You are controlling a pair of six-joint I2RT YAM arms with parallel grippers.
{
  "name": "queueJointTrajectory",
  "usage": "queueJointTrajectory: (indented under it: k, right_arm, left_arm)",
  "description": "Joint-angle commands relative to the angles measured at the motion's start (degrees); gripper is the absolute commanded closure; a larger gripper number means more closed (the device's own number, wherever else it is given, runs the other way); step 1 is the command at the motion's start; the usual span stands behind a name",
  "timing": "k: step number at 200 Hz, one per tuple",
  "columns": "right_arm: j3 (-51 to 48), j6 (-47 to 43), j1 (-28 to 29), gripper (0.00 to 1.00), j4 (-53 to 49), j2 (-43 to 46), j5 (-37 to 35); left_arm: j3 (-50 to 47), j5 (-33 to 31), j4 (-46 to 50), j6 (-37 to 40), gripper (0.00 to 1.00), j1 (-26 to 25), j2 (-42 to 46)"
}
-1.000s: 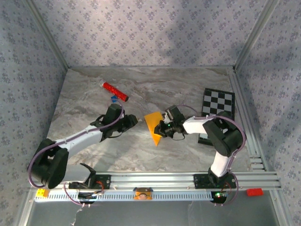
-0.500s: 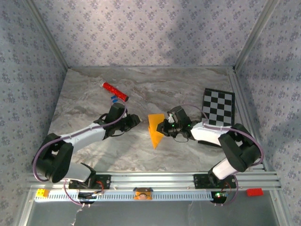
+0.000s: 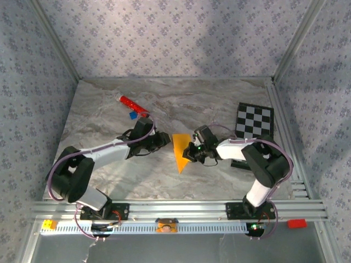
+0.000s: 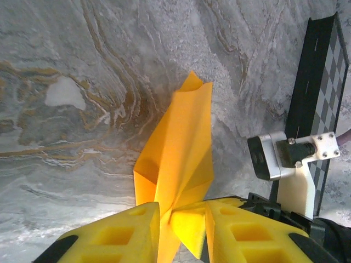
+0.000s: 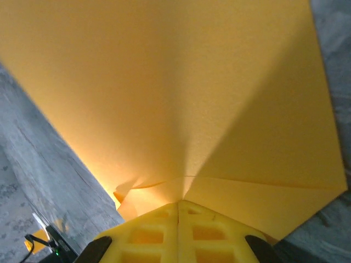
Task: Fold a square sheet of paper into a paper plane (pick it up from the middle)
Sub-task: Fold the wing for the fifth time at the center of the table.
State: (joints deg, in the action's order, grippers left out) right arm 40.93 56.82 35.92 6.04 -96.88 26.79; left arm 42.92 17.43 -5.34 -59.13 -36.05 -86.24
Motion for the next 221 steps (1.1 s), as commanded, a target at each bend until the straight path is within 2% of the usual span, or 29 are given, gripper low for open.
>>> queueJointTrajectory:
  k: [1,44,116,143,182,221]
  right_arm:
    - [-0.86,6.43,1.19,0.94,1.94,-2.18,-2.34]
    - [-1.72,9.34,2.17,0.94,3.27,-3.01,-3.27]
    - [-2.27,9.06,2.22,0.92,6.39,-2.05,-2.33]
    - [-2.26,6.57,2.17,0.85,8.19,0.54,-1.88]
    - [-2.07,0.67,-0.36,0.75,0.31,6.79,-4.99]
    - [-4.35,-1.36,-6.21,0.66,1.10,8.77,0.24]
  left_arm:
    - [2.15,2.05,-3.60,-2.35,0.75,-0.75,-2.17]
    - [5.22,3.07,-4.25,-3.34,0.80,-1.82,-7.38]
    - [8.93,2.70,-2.64,-3.29,0.88,-2.43,-15.63]
    - [8.09,1.45,-1.46,-3.06,0.90,-2.51,-16.66]
    - [5.63,0.86,-1.45,-1.97,0.90,-2.53,-16.60]
    - [4.11,1.10,-2.11,-0.57,0.90,-2.53,-16.51]
